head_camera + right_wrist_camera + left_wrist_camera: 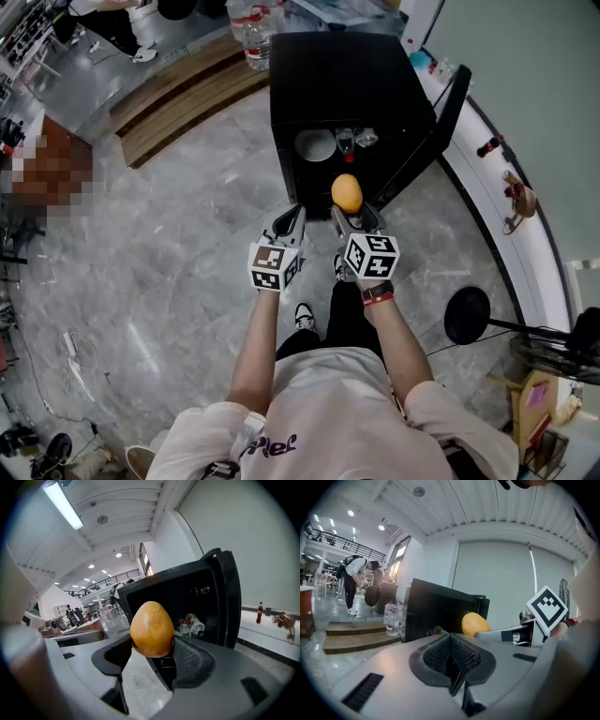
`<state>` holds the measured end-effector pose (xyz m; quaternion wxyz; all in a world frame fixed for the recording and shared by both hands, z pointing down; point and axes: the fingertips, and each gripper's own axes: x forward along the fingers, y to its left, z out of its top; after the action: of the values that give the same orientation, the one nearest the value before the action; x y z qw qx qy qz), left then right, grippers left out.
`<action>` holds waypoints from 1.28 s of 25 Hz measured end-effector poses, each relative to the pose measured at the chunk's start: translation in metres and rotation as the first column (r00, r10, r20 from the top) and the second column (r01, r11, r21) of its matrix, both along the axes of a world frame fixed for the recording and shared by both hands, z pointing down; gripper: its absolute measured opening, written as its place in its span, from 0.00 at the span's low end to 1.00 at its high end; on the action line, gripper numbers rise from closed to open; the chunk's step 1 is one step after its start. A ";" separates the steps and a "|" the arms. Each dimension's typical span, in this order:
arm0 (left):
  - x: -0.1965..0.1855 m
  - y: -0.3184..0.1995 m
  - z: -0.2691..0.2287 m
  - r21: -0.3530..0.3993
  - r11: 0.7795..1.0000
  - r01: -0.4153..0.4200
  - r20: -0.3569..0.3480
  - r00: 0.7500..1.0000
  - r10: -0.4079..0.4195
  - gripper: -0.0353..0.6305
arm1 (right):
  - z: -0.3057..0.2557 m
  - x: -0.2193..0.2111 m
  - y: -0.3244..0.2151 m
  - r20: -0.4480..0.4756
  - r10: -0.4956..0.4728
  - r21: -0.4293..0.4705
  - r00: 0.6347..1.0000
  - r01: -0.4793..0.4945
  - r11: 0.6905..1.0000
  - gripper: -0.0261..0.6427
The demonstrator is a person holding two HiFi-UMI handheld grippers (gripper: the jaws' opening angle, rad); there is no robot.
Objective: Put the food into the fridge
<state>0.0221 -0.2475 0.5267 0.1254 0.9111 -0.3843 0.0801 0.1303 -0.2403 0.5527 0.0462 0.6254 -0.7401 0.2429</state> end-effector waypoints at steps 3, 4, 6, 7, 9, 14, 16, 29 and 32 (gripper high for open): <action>-0.001 -0.018 0.013 -0.015 1.000 0.001 0.005 1.000 -0.001 0.08 | 0.019 0.002 -0.020 0.009 -0.008 -0.030 1.000 0.008 1.000 0.47; 0.000 -0.023 0.018 -0.021 1.000 -0.006 0.008 1.000 0.006 0.08 | 0.026 0.003 -0.026 0.012 -0.007 -0.041 1.000 0.007 0.999 0.47; 0.002 -0.029 0.027 -0.024 0.999 -0.021 0.026 0.999 0.022 0.08 | 0.036 0.004 -0.034 0.008 -0.008 -0.059 1.000 0.008 0.998 0.47; 0.002 -0.032 0.031 -0.021 1.000 -0.022 0.038 0.999 0.023 0.08 | 0.040 0.004 -0.037 -0.002 -0.009 -0.065 1.000 0.009 0.998 0.47; 0.002 -0.038 0.037 -0.021 1.000 -0.016 0.044 0.999 0.016 0.08 | 0.048 0.003 -0.043 -0.019 -0.013 -0.077 1.000 0.012 0.997 0.47; 0.002 -0.054 0.047 -0.022 1.000 -0.001 0.021 1.000 0.001 0.08 | 0.069 -0.009 -0.063 -0.010 -0.056 -0.101 0.998 0.055 0.993 0.47; 0.003 -0.058 0.052 -0.023 1.000 -0.005 0.021 1.000 0.005 0.08 | 0.077 -0.014 -0.071 -0.019 -0.073 -0.104 0.997 0.071 0.992 0.47; -0.001 -0.066 0.079 -0.053 0.999 -0.010 0.012 1.000 0.010 0.08 | 0.125 -0.019 -0.120 -0.058 -0.119 -0.102 0.991 0.113 0.988 0.46; -0.001 -0.067 0.083 -0.055 0.998 -0.013 0.013 1.000 0.014 0.08 | 0.134 -0.018 -0.133 -0.079 -0.138 -0.103 0.987 0.129 0.986 0.46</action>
<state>0.0209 -0.3144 0.6098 0.1472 0.9094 -0.3766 0.0977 0.1121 -0.3731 0.6871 0.1244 0.5812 -0.7650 0.2481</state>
